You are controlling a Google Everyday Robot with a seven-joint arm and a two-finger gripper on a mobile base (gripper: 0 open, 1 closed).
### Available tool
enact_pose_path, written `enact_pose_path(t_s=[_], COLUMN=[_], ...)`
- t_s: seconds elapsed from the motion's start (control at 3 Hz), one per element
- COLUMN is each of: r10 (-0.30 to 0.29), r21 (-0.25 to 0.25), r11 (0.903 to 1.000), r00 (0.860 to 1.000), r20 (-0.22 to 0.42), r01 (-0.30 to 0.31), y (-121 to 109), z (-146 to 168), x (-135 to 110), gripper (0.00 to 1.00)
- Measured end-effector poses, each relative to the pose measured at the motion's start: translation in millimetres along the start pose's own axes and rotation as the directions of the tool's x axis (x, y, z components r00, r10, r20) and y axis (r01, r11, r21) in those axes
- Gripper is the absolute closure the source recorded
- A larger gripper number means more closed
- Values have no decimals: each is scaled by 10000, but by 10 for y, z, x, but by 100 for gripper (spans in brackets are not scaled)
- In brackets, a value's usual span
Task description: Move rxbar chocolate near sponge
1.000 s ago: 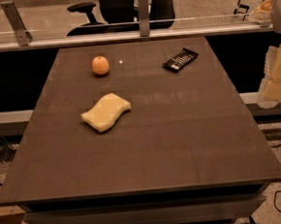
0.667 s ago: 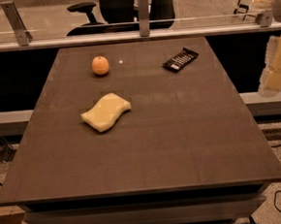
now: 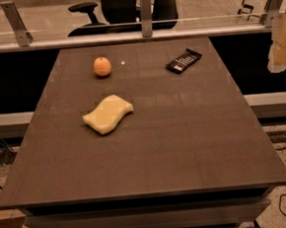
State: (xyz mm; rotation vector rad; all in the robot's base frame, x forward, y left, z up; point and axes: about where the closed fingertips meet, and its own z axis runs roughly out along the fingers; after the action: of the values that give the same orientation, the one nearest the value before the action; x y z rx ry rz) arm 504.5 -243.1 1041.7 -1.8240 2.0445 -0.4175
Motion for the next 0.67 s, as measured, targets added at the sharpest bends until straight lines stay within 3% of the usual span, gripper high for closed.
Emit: enact_pose_path(t_s=[0.67], r10=[-910], r21=[-93], r11=[9959], r00=[9929], r20=[-769], r01=[905], y=[-515], z=[247], x=[97], gripper=[0])
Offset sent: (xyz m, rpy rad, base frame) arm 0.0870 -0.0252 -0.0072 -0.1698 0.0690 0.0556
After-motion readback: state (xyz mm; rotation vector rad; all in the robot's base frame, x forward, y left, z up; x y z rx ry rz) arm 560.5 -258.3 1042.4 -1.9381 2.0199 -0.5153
